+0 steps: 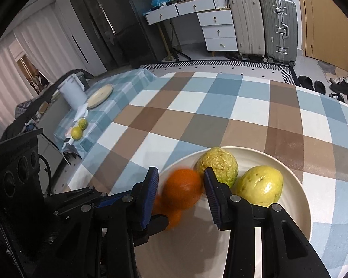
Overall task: Organize fruits
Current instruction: 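Carry both oranges onto the white plate beside the yellow fruits and open both grippers, then withdraw both grippers from the plate toward the remaining fruits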
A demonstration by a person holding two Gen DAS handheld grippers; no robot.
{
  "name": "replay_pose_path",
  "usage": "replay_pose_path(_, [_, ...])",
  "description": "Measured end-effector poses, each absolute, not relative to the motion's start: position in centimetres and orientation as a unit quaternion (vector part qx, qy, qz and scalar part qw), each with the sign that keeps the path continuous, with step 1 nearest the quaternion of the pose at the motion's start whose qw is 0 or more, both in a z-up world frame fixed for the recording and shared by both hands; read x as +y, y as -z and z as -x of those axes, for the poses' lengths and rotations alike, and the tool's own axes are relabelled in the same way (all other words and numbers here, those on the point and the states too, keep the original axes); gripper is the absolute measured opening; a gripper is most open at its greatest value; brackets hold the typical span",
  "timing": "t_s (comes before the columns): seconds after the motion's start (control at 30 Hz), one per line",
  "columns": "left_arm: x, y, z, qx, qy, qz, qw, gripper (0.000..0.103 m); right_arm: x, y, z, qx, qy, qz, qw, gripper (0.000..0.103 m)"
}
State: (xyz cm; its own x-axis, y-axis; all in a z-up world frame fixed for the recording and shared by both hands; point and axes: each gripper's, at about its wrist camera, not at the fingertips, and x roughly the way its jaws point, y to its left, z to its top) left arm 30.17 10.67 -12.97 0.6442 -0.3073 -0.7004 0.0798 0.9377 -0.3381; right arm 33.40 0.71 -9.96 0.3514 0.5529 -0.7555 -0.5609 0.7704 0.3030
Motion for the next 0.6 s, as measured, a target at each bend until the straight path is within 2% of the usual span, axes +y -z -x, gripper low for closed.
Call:
replay_pose_path(0.13, [11.0,12.4,-29.5,0.396,0.103,0.148,0.900,0.073,0.2,9.0,-32.6,0.449,-0.342,0.005,0.825,0.049])
replay_pose_path(0.17, [11.1,12.2,-29.3,0.393,0.103,0.152,0.901,0.077,-0.3,8.6,-32.2,0.442,-0.341,0.001,0.830,0.050])
replay_pose_path(0.23, [11.2,11.9,-28.9,0.390,0.100,0.153,0.903,0.078,-1.2,7.7,-31.5,0.431,-0.338,-0.007,0.837,0.056])
replay_pose_path(0.3, [11.1,11.5,-28.5,0.389,0.095,0.147,0.905,0.081,-2.6,6.8,-30.6,0.417,-0.333,-0.020,0.845,0.069])
replay_pose_path(0.37, [10.8,11.2,-28.0,0.390,0.088,0.134,0.907,0.082,-3.7,6.1,-29.6,0.410,-0.330,-0.029,0.850,0.077])
replay_pose_path(0.43, [10.5,10.6,-27.4,0.387,0.087,0.124,0.909,0.083,-4.7,5.5,-28.5,0.404,-0.329,-0.036,0.853,0.079])
replay_pose_path(0.6, [9.9,9.1,-25.5,0.380,0.078,0.110,0.915,0.086,-7.3,4.2,-25.8,0.388,-0.316,-0.048,0.865,0.092])
